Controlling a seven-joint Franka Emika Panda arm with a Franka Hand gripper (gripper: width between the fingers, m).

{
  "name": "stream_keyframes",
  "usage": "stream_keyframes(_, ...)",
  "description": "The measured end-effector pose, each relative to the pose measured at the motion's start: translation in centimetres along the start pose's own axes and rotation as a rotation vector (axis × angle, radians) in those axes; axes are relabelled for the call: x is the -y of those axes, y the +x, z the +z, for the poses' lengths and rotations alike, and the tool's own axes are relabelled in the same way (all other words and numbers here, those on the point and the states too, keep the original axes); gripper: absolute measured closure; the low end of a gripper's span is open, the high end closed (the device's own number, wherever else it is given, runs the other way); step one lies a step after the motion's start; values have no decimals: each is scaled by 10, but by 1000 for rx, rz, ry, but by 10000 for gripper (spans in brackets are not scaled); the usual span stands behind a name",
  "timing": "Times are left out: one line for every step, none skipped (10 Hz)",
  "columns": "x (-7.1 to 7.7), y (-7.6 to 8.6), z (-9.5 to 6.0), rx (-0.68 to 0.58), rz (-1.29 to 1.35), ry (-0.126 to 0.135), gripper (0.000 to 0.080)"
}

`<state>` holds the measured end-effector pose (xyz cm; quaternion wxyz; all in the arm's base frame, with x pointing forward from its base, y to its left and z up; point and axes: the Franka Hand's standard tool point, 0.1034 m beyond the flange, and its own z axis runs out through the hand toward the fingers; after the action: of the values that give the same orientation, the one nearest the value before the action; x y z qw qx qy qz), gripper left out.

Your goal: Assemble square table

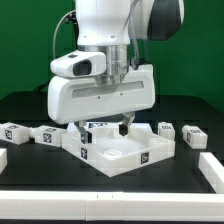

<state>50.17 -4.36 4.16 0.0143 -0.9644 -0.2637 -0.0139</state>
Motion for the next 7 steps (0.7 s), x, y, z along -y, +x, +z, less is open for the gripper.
stream_keyframes(-10, -5, 7, 5, 2, -1, 151)
stream_keyframes(-15, -10, 15, 15, 1, 4, 151)
stream_keyframes(-18, -14, 21, 23, 6, 7, 151)
stream_keyframes(-19, -17, 26, 31, 11, 11, 151)
stream_keyframes(-19, -20, 31, 32, 12, 8, 151)
stream_keyframes(-19, -20, 32, 27, 12, 0, 151)
stream_keyframes(-19, -20, 32, 27, 12, 0, 151)
